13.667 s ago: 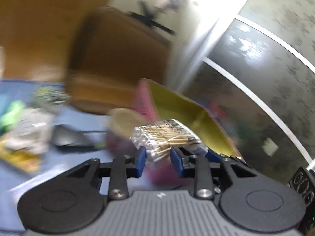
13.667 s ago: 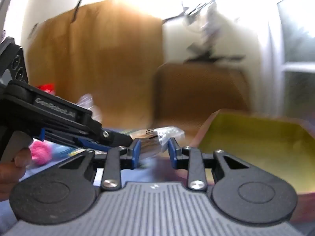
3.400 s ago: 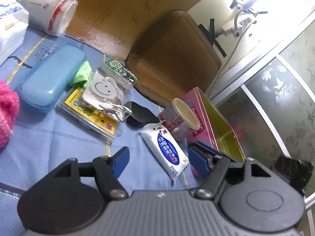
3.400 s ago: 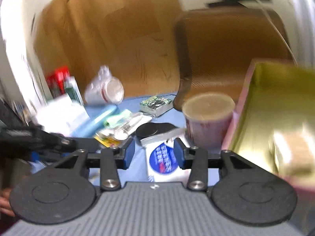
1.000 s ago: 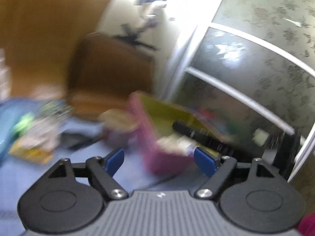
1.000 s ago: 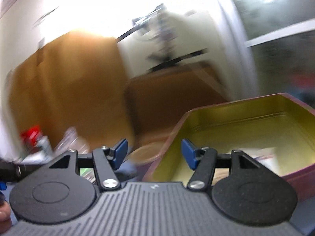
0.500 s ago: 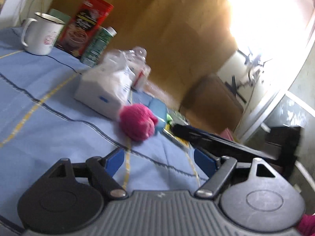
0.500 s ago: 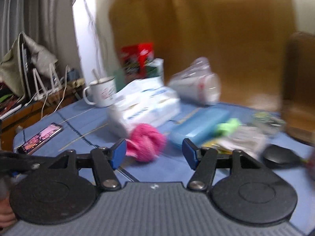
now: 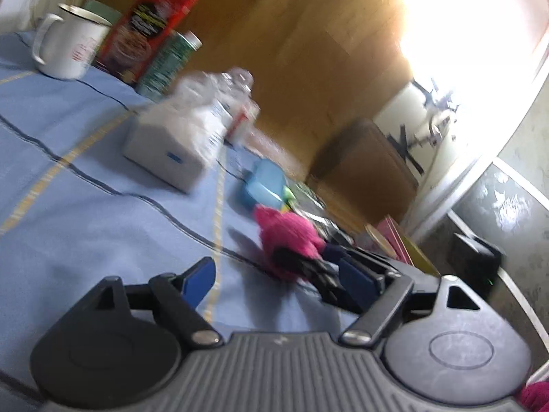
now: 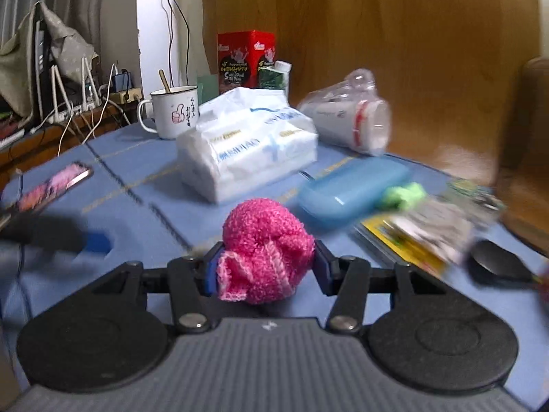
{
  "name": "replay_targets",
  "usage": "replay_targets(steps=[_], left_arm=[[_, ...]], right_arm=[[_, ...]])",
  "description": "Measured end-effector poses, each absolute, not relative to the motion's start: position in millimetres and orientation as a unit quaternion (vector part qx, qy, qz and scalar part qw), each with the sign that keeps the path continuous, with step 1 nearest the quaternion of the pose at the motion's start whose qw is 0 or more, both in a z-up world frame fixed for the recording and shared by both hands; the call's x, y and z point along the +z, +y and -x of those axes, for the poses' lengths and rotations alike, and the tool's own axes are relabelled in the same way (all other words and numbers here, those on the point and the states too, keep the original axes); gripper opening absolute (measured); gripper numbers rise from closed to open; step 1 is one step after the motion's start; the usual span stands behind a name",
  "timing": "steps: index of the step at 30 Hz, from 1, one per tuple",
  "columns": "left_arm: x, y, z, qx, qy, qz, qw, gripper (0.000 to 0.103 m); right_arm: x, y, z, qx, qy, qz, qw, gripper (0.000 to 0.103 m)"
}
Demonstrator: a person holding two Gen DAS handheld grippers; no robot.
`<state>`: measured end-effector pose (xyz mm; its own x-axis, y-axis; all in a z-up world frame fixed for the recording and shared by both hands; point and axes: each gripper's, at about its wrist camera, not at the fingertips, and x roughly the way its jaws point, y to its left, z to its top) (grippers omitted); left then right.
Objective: Organize soft objects
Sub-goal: 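Grasp the pink knitted ball with the right gripper, then carry the pink ball over the tin and open the right gripper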
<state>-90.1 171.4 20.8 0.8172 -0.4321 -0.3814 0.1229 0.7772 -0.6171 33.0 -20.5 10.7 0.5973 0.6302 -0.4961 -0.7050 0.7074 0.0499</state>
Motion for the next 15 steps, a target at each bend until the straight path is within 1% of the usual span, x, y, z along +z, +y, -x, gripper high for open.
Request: replay_targets(steps=[5, 6, 7, 8, 12, 15], left_arm=[[25, 125, 66, -0.209, 0.298, 0.274, 0.890, 0.087], [28, 113, 60, -0.221, 0.307, 0.267, 0.886, 0.093], [30, 103, 56, -0.231, 0.314, 0.262, 0.883, 0.101], [32, 91, 52, -0.243, 0.319, 0.258, 0.879, 0.103], [34, 41, 37, -0.295, 0.348, 0.236, 0.858, 0.103], [30, 15, 28, -0.306, 0.370, 0.221, 0.849, 0.103]], right_arm=[[4, -71, 6, 0.339, 0.230, 0.087, 0.908, 0.055], [4, -81, 15, 0.329, 0.225, 0.087, 0.913, 0.055], [3, -88, 18, 0.318, 0.220, 0.087, 0.918, 0.056], [3, -98, 24, 0.306, 0.213, 0.087, 0.924, 0.056], [0, -121, 36, 0.265, 0.200, 0.089, 0.939, 0.057], [-11, -129, 34, 0.262, 0.218, 0.076, 0.937, 0.059]])
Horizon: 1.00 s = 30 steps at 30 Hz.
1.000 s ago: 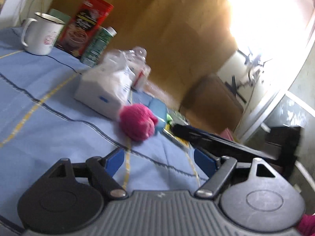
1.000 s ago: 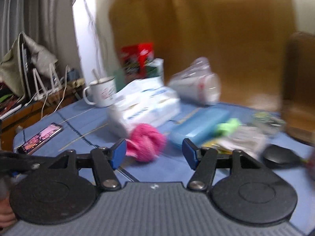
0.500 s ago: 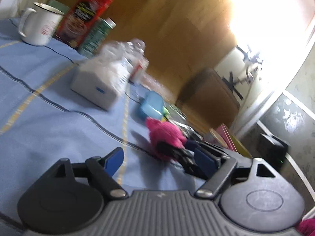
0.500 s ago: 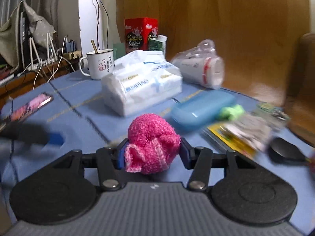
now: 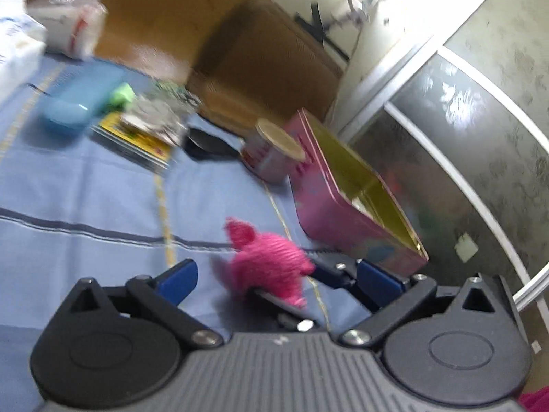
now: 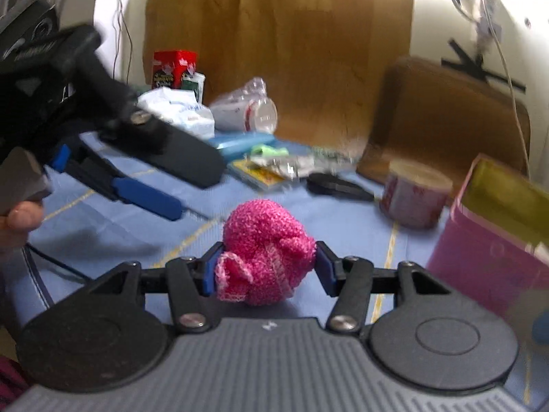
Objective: Organize soft objects
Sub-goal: 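Carry the pink ball over the tin and open the right gripper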
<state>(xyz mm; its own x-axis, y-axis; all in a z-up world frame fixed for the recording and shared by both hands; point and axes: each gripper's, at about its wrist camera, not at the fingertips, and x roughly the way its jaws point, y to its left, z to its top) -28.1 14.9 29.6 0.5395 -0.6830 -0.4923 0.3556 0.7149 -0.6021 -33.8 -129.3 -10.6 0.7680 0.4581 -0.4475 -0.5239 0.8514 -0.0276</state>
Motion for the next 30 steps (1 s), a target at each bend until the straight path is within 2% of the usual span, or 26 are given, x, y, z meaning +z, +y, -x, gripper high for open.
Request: replay_targets(steps=[3, 6, 7, 10, 12, 20, 23, 25, 27, 29, 30], left_arm=[[23, -3, 23, -0.315, 0.389, 0.226, 0.835, 0.101], [19, -16, 22, -0.313, 0.402, 0.209, 0.835, 0.088], [20, -21, 21, -0.308, 0.401, 0.200, 0.839, 0.080], [26, -27, 15, -0.310, 0.405, 0.189, 0.839, 0.067], [36, -33, 12, -0.322, 0.398, 0.181, 0.840, 0.064], [88, -118, -13, -0.398, 0.336, 0.104, 0.848, 0.066], [93, -149, -31, -0.414, 0.327, 0.097, 0.844, 0.068], [90, -165, -42, -0.415, 0.327, 0.092, 0.844, 0.073], [84, -180, -54, -0.404, 0.329, 0.083, 0.849, 0.078], [76, -187, -62, -0.386, 0.334, 0.072, 0.857, 0.080], [72, -187, -64, -0.376, 0.337, 0.071, 0.860, 0.081]], right_arm=[[-21, -131, 33, 0.258, 0.230, 0.070, 0.936, 0.060], [-22, -133, 33, 0.264, 0.219, 0.061, 0.937, 0.052], [-21, -135, 33, 0.261, 0.215, 0.055, 0.939, 0.051], [-20, -147, 29, 0.249, 0.214, 0.031, 0.944, 0.049], [-16, -162, 32, 0.237, 0.200, 0.017, 0.951, 0.049], [12, -217, 30, 0.133, 0.100, 0.003, 0.986, 0.049], [20, -240, 18, 0.094, 0.090, -0.017, 0.991, 0.049], [21, -257, 3, 0.074, 0.093, -0.032, 0.992, 0.050], [18, -276, -15, 0.061, 0.107, -0.049, 0.991, 0.053], [14, -285, -30, 0.041, 0.124, -0.051, 0.990, 0.063], [11, -287, -37, 0.029, 0.129, -0.050, 0.990, 0.064]])
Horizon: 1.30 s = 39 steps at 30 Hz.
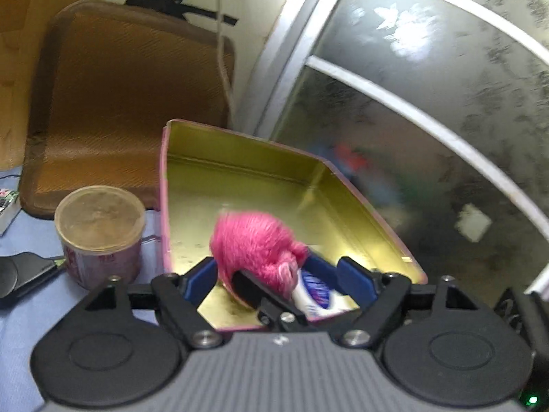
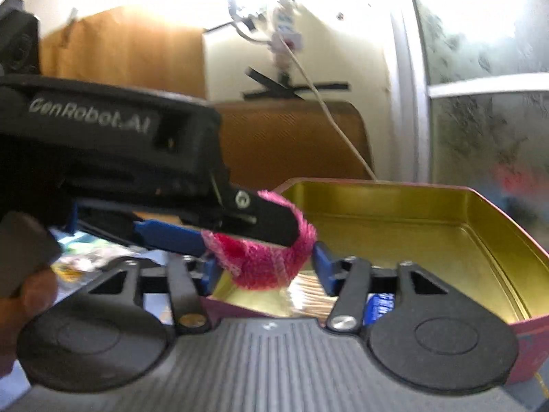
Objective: Organize soft objects
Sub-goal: 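Carry the pink ball over the tin and open the right gripper, then grasp the smiley-face keychain packet with the right gripper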
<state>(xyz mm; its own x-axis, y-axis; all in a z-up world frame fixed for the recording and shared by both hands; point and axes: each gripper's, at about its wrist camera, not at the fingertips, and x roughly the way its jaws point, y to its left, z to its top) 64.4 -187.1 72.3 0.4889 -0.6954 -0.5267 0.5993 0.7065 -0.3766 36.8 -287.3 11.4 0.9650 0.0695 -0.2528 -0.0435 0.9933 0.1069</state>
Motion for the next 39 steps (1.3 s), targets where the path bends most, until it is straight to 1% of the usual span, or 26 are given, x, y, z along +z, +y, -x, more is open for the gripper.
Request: replay_targets(steps=[3, 7, 13, 15, 16, 19, 20, 22, 25, 27, 28, 30, 32, 35, 37, 38, 39], left_arm=[[67, -177, -62, -0.377, 0.339, 0.088, 0.857, 0.085], [70, -147, -45, -0.385, 0.317, 0.107, 0.860, 0.087], [62, -79, -21, -0.351, 0.295, 0.120, 0.881, 0.087], [52, -46, -15, -0.313, 0.299, 0.123, 0.893, 0.087], [47, -30, -15, -0.293, 0.304, 0.128, 0.897, 0.087], [31, 24, -11, -0.217, 0.314, 0.149, 0.912, 0.087], [26, 39, -10, -0.191, 0.315, 0.154, 0.917, 0.087], [18, 65, -9, -0.145, 0.315, 0.162, 0.924, 0.087], [8, 95, -8, -0.114, 0.297, 0.180, 0.931, 0.085], [5, 106, -5, -0.121, 0.283, 0.208, 0.928, 0.085], [5, 107, -5, -0.120, 0.280, 0.212, 0.928, 0.086], [5, 110, -4, -0.124, 0.273, 0.217, 0.929, 0.086], [7, 112, -2, -0.131, 0.262, 0.222, 0.930, 0.087], [8, 115, 0, -0.136, 0.251, 0.234, 0.929, 0.088], [5, 116, 2, -0.137, 0.250, 0.243, 0.927, 0.091], [4, 117, 1, -0.138, 0.249, 0.248, 0.926, 0.091], [3, 118, 0, -0.139, 0.249, 0.252, 0.925, 0.092]], right_arm=[[8, -292, -36, 0.030, 0.129, -0.065, 0.989, 0.064], [7, -291, -13, 0.021, 0.115, -0.064, 0.991, 0.064], [12, -283, 0, 0.036, 0.100, -0.086, 0.991, 0.063], [16, -275, 2, 0.051, 0.099, -0.086, 0.990, 0.058], [18, -270, 2, 0.062, 0.099, -0.084, 0.990, 0.052], [22, -250, -2, 0.110, 0.111, -0.074, 0.985, 0.047], [22, -241, -5, 0.130, 0.121, -0.070, 0.982, 0.043], [21, -223, -16, 0.172, 0.148, -0.065, 0.972, 0.040], [21, -189, -35, 0.226, 0.177, -0.045, 0.957, 0.040], [23, -162, -50, 0.250, 0.187, -0.029, 0.949, 0.041], [22, -149, -58, 0.257, 0.196, -0.025, 0.946, 0.043], [21, -123, -80, 0.269, 0.219, -0.018, 0.938, 0.051], [20, -101, -98, 0.273, 0.231, -0.003, 0.934, 0.069], [19, -72, -124, 0.269, 0.243, 0.038, 0.931, 0.077], [15, -59, -136, 0.270, 0.260, 0.061, 0.925, 0.080], [11, -54, -140, 0.268, 0.265, 0.070, 0.924, 0.071], [8, -52, -143, 0.269, 0.277, 0.073, 0.920, 0.068]])
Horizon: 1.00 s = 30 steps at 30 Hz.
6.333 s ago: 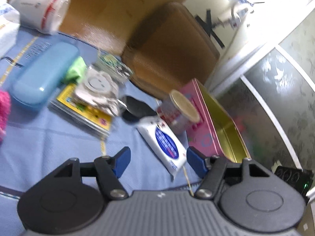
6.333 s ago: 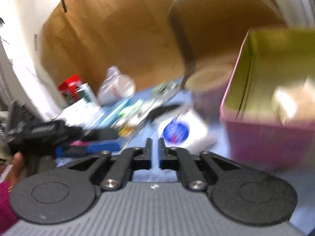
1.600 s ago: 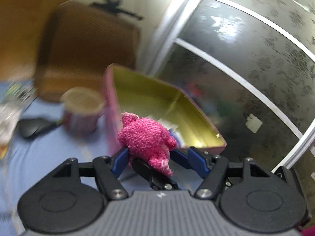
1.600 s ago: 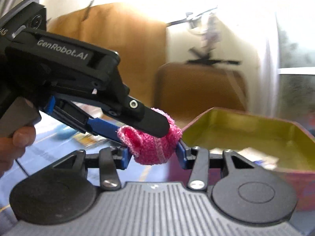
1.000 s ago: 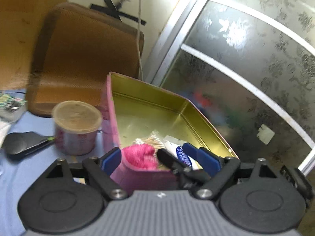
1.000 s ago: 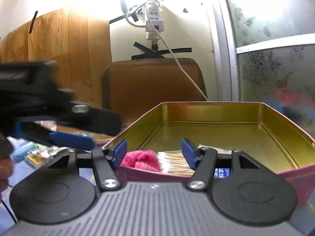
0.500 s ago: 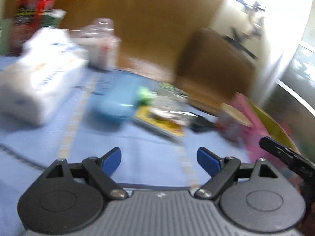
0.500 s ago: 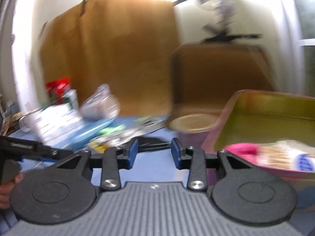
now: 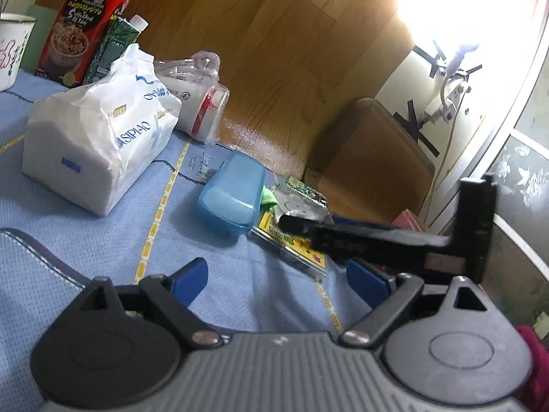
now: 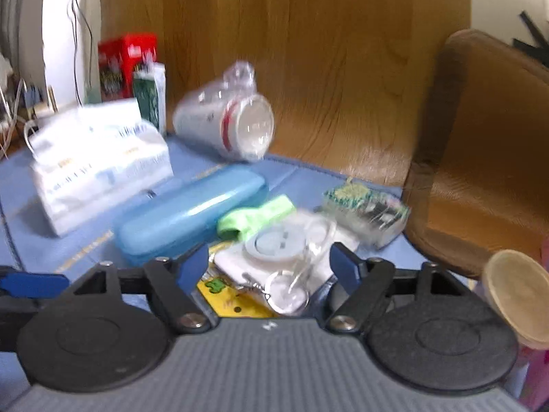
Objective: Organize soft objects
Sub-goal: 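Grasp the smiley-face keychain packet with the right gripper, then carry the keychain packet into the tin and open the right gripper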
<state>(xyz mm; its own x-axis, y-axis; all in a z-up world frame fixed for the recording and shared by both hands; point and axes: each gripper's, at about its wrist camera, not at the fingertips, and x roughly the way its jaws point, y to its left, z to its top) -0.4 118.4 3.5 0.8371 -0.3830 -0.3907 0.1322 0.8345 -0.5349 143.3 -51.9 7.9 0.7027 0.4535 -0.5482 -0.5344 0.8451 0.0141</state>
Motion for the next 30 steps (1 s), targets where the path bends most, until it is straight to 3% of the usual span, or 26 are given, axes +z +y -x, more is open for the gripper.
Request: replay_targets(steps=[1, 2, 4, 13, 18, 20, 22, 27, 30], left_arm=[[3, 120, 0, -0.140, 0.249, 0.256, 0.923, 0.092], [3, 121, 0, -0.141, 0.250, 0.260, 0.922, 0.092], [1, 122, -2, -0.144, 0.251, 0.266, 0.920, 0.092], [-1, 123, -1, -0.156, 0.257, 0.281, 0.912, 0.094], [0, 118, -3, -0.179, 0.272, 0.276, 0.904, 0.096], [0, 116, -2, -0.184, 0.281, 0.276, 0.901, 0.096], [0, 113, 1, -0.194, 0.287, 0.285, 0.894, 0.097], [4, 93, 10, -0.238, 0.314, 0.299, 0.869, 0.098], [3, 70, 9, -0.247, 0.337, 0.277, 0.865, 0.098]], right_arm=[[6, -55, -142, 0.268, 0.278, 0.064, 0.920, 0.063], [6, -58, -140, 0.268, 0.277, 0.057, 0.921, 0.048], [10, -67, -129, 0.258, 0.265, 0.052, 0.928, 0.033], [10, -119, -42, 0.314, 0.252, 0.075, 0.912, 0.028], [6, -150, 8, 0.329, 0.239, 0.089, 0.909, 0.032], [4, -157, 19, 0.322, 0.240, 0.087, 0.912, 0.051], [2, -164, 23, 0.314, 0.241, 0.080, 0.915, 0.061], [-4, -170, 20, 0.316, 0.250, 0.066, 0.913, 0.067], [-6, -163, 12, 0.319, 0.255, 0.065, 0.911, 0.075]])
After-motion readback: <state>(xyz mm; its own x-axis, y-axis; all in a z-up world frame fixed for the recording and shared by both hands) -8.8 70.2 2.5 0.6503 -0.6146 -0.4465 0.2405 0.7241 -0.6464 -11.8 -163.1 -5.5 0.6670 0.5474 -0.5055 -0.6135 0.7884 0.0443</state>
